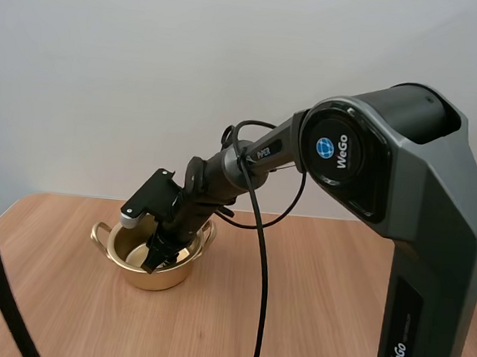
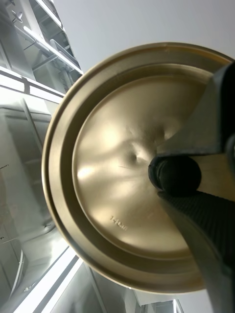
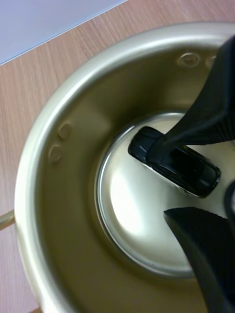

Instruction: Open the pot, put the car inside, and close it

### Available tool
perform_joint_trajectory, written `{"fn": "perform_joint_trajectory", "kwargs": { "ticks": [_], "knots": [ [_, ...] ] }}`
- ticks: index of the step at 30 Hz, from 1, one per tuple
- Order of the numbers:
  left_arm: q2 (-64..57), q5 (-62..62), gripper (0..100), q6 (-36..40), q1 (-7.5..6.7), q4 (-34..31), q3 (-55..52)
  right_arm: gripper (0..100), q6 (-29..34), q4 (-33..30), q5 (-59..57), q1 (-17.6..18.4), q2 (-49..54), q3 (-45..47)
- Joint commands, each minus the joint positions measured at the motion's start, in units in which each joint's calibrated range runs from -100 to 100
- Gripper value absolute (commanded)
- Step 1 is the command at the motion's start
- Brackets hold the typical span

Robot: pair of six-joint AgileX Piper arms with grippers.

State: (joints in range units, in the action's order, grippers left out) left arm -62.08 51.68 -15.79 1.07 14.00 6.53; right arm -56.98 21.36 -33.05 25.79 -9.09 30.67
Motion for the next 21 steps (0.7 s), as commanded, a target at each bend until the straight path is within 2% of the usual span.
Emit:
{"fn": "perform_joint_trajectory", "kwargs": {
  "ticks": [1, 7, 9, 12, 15, 21],
  "knots": [
    [0.0, 0.1, 0, 0.0, 0.02, 0.0, 0.0, 69, 0.6, 0.0, 0.0, 0.0, 0.2, 0.0],
    [0.0, 0.1, 0, 0.0, 0.02, 0.0, 0.0, 64, 0.9, 0.0, 1.9, 0.0, 6.6, 0.0],
    [0.0, 0.1, 0, 0.0, 0.02, 0.0, 0.0, 47, 1.1, 0.1, 2.0, 0.0, 10.2, 0.0],
    [0.0, 0.1, 0, 0.0, 0.02, -0.1, 0.0, 2, 3.3, -0.1, 1.5, -0.5, 15.9, 0.0],
    [0.0, 2.1, 0, 0.0, 0.02, -0.6, 0.0, 0, 5.4, -0.7, 0.2, -2.7, 21.5, 0.0],
    [0.6, 9.9, 0, 0.3, 0.02, -1.6, -4.3, 0, 10.1, -0.7, -3.2, -10.0, 30.5, 0.0]
  ]
}}
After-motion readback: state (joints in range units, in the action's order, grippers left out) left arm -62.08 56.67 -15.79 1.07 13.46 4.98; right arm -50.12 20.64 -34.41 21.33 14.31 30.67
